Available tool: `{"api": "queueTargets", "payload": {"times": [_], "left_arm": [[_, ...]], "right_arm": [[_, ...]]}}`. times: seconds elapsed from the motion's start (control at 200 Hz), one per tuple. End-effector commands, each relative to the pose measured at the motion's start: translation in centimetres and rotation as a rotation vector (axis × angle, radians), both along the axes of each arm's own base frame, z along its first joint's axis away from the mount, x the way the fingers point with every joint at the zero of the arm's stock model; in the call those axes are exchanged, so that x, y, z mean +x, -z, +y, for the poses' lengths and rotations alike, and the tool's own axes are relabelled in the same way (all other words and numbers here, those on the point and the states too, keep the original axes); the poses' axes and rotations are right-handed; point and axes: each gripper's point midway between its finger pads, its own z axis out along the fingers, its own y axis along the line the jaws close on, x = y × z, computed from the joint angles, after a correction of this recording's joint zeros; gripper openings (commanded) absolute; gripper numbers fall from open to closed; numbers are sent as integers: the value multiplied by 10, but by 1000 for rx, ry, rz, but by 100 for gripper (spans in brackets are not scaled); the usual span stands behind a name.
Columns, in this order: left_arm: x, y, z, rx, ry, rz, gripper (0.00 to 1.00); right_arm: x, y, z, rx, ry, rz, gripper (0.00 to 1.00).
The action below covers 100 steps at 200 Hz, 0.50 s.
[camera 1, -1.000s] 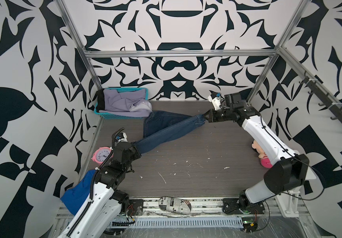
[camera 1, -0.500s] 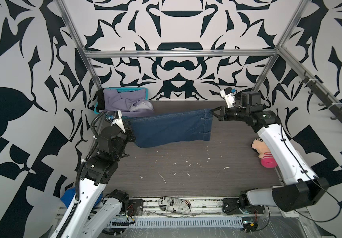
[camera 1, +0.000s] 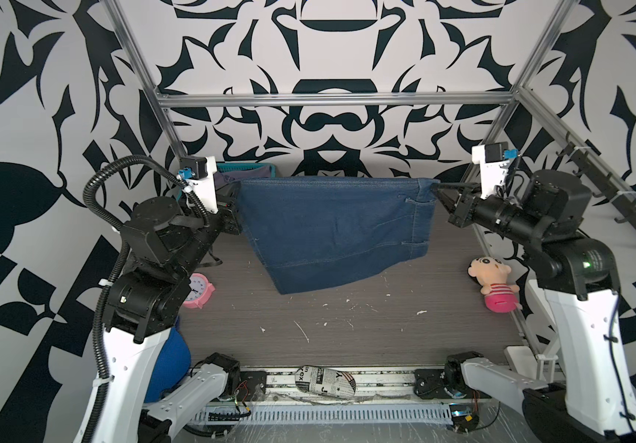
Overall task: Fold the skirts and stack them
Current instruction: 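Lift the stretched skirt with both grippers and lay it flat on the table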
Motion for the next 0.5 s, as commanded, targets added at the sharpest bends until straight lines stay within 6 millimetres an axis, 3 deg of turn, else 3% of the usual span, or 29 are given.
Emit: {"api": "queueTargets", "payload": {"times": [0.0,0.155,0.275,0.305,0.4,0.495], "left_arm": [[14,6,4,74,-41,15,0],[67,29,12,96,-107,98,0],[110,33,14,34,-68,130,0],[130,39,12,38,-62,149,0],[173,29,5,25,-5,142,0],[206,-1,-6,23,48,97,0]], "right_arm": [[18,-7,-17,-34,109,-20,0],[60,13,-16,-54,134,44,0],[97,18,-18,-65,171,41,0],[107,19,-19,-67,177,40,0],[142,17,-21,-67,203,26,0],[173,5,-18,-55,202,0,0]]}}
